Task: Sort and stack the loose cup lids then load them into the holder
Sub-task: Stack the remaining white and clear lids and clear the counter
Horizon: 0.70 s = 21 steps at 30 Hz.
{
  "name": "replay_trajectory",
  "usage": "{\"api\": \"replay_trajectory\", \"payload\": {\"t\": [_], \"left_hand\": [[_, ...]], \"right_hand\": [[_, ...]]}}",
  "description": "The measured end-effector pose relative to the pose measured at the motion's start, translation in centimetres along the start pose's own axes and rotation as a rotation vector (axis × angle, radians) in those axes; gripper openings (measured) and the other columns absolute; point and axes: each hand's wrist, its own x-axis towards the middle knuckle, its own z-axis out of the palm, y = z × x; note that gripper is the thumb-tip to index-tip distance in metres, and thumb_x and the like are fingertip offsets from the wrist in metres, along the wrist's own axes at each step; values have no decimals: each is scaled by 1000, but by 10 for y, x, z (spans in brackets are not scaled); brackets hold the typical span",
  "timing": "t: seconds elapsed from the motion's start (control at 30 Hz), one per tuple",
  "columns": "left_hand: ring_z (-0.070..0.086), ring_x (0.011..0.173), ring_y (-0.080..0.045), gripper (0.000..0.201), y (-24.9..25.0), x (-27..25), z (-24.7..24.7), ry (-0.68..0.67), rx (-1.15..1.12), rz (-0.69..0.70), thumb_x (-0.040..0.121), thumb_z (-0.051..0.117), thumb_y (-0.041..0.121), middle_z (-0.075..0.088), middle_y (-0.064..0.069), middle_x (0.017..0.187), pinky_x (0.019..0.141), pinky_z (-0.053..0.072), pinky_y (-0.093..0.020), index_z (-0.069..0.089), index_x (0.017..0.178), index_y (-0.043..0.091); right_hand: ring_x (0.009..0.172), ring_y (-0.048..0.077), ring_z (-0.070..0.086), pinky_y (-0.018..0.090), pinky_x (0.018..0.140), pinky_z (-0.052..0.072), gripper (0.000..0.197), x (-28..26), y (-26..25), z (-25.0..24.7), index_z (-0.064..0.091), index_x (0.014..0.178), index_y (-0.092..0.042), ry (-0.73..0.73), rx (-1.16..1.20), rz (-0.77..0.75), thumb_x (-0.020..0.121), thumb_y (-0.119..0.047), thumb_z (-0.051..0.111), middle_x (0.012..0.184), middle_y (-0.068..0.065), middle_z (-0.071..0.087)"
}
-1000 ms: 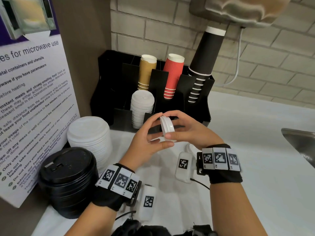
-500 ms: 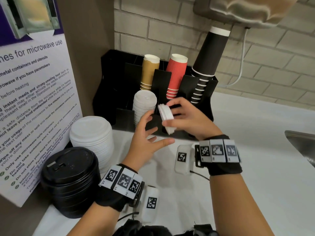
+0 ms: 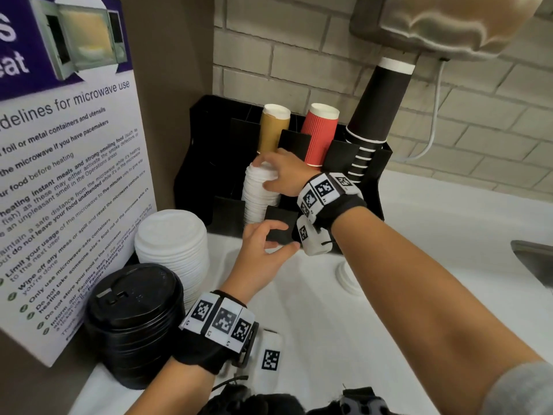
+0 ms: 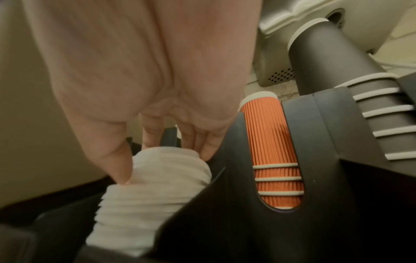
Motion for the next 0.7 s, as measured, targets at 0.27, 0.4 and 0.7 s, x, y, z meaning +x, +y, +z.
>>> {"api": "replay_trajectory", "payload": {"t": [0.27,0.4,0.7], "left_hand": [[54,103,-4,25,-1,0,1,2,-6,-20,85,72,25,37,10,119,61,41,0,57,102,37],[55,105,-6,26,-1,1,0,17,1,-25,85,72,25,38,7,120,59,39,3,57,102,37],[55,106,-3,24,2,-1,-5,39,7,-11,87,70,26,39,6,125,78,46,-20,58,105,37]], "right_hand": [[115,28,39,46,94,42,61,-5,-4,15,46,127,-15,90,-224,-25,75,-20,76,123,10,42],[114,28,41,46,93,43,57,-6,-4,16,46,124,-12,99,-204,-31,76,-17,76,122,11,44],[108,22,52,33,91,43,44,-41,2,-13,56,118,-9,364,100,26,81,-29,73,116,9,54]]}}
